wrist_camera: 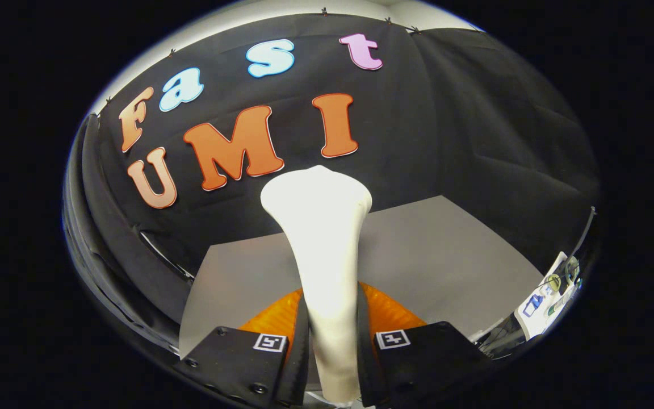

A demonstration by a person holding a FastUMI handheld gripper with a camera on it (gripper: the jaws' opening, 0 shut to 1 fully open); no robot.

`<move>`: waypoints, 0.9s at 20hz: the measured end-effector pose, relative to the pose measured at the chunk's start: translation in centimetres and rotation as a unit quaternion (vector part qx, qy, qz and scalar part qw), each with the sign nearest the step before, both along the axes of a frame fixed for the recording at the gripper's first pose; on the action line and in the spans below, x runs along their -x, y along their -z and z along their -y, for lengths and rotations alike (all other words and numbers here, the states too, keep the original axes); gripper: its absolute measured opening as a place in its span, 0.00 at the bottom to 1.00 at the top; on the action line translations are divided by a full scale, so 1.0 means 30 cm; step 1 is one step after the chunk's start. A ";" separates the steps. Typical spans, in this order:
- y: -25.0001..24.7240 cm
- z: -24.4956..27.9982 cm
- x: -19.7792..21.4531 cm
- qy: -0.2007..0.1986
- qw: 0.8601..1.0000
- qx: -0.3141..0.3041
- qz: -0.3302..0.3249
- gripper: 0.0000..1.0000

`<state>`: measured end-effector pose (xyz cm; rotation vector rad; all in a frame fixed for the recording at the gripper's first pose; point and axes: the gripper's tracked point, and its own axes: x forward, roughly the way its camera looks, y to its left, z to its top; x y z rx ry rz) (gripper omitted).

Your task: Iron the clothes twice with a garment steamer, once on the left side and once on the right side.

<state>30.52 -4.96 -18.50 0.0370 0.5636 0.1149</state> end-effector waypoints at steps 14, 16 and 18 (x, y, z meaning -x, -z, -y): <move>-0.171 -0.313 0.390 0.030 0.998 -0.036 0.029 0.43; -0.208 -0.377 0.446 0.032 0.998 -0.031 0.040 0.43; -0.243 -0.453 0.508 0.030 0.998 -0.029 0.052 0.43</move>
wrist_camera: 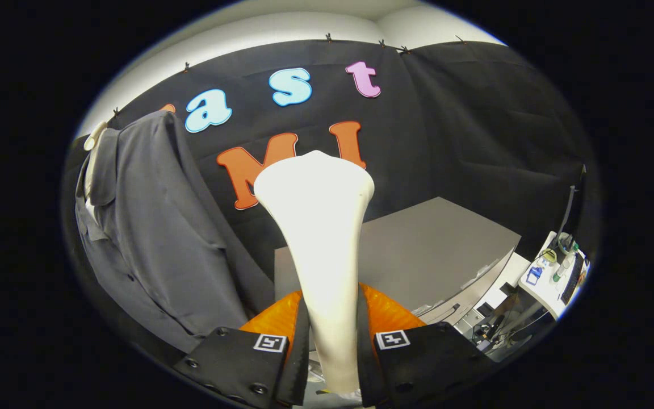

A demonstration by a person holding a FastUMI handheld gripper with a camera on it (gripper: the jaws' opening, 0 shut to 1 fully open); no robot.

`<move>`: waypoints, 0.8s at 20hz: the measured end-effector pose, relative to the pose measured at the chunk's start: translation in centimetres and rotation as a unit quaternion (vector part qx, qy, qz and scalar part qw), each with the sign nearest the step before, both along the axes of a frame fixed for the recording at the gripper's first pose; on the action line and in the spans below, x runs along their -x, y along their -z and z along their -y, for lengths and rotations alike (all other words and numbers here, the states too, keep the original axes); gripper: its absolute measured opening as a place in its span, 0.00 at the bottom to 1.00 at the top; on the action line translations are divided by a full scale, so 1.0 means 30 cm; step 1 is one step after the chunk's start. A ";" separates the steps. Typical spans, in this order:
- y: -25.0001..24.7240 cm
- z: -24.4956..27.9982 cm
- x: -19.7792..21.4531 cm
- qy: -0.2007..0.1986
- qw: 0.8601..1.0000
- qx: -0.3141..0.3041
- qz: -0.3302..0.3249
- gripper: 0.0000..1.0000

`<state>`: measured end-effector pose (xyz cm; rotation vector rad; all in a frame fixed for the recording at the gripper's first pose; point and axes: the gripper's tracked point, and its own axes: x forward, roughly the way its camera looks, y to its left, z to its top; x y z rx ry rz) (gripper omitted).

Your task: Iron the clothes twice with a garment steamer, once on the left side and once on the right side.

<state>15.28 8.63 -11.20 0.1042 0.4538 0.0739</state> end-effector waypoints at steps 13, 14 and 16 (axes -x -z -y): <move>-0.124 -0.427 0.234 -0.016 0.999 0.003 0.040 0.43; -0.126 -0.453 0.234 -0.019 0.999 0.004 0.041 0.43; -0.127 -0.500 0.234 -0.025 0.999 0.010 0.040 0.43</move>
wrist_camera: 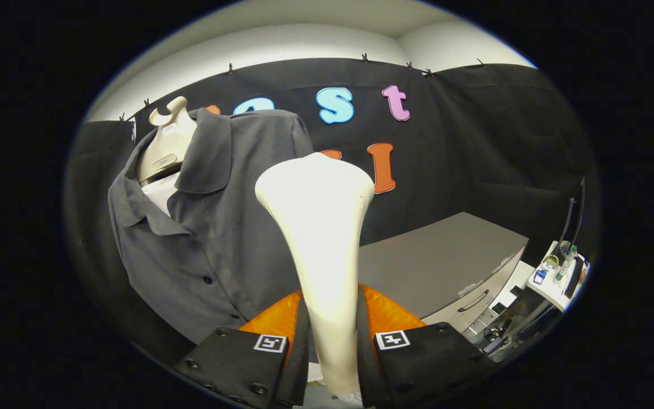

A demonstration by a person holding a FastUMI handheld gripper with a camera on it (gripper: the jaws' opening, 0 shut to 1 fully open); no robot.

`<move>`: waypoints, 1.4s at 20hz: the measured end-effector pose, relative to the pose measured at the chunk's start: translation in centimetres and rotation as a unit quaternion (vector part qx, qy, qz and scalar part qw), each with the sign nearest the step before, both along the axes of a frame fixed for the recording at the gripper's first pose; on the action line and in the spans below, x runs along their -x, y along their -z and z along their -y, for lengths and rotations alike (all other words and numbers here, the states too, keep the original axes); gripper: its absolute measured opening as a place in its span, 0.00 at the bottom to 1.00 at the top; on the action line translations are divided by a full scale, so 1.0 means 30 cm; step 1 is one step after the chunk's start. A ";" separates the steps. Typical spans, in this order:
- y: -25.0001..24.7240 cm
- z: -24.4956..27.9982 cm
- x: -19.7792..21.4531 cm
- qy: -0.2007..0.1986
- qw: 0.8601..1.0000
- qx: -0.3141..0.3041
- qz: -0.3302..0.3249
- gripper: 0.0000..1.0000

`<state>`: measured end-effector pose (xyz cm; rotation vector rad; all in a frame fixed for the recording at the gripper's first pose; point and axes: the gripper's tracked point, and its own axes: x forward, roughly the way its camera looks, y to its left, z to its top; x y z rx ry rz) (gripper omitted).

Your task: Iron the clothes twice with a garment steamer, once on the left side and once on the right side.

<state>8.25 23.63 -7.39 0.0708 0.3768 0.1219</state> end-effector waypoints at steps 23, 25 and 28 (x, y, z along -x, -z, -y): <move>0.391 -0.143 -0.044 -0.020 0.993 0.046 -0.110 0.43; 0.434 -0.127 -0.045 -0.020 0.991 0.051 -0.120 0.43; 0.504 -0.121 -0.030 -0.026 0.988 0.057 -0.138 0.43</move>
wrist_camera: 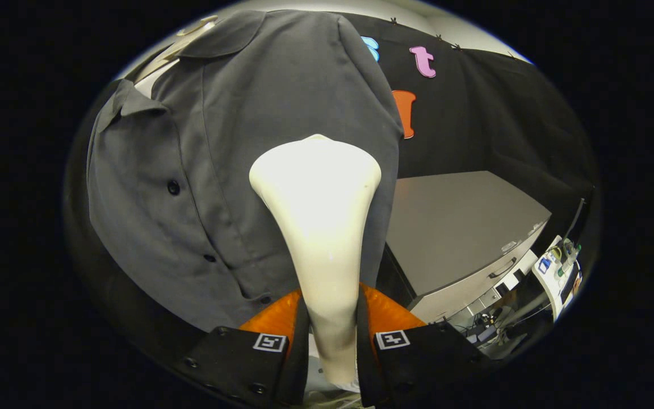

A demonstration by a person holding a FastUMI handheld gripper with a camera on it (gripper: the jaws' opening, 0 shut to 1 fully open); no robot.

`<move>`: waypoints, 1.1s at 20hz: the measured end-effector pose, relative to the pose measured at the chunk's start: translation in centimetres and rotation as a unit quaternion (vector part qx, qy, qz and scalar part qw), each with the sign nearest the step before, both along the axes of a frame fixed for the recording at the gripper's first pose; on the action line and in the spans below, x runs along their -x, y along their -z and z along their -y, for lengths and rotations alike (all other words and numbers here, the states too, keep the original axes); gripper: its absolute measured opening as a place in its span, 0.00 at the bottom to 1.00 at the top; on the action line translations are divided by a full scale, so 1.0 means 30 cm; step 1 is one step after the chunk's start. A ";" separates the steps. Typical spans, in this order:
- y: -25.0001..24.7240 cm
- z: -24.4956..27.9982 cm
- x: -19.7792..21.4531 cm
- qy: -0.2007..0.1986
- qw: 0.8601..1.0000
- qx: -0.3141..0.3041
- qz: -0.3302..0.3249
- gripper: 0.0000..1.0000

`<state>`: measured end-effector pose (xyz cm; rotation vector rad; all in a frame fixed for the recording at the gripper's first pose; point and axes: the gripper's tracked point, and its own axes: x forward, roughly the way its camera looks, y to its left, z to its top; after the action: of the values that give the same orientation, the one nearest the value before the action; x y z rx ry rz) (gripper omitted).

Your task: Iron the clothes twice with a garment steamer, once on the left side and once on the right side.

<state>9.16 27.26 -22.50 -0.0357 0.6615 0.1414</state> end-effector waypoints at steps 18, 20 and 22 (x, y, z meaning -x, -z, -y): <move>0.421 -0.033 0.167 -0.011 0.992 0.045 -0.116 0.44; 0.468 -0.027 0.175 -0.010 0.991 0.047 -0.127 0.44; 0.509 -0.018 0.180 -0.008 0.989 0.050 -0.136 0.44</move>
<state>3.76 27.79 -37.76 -0.1201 0.9416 0.1290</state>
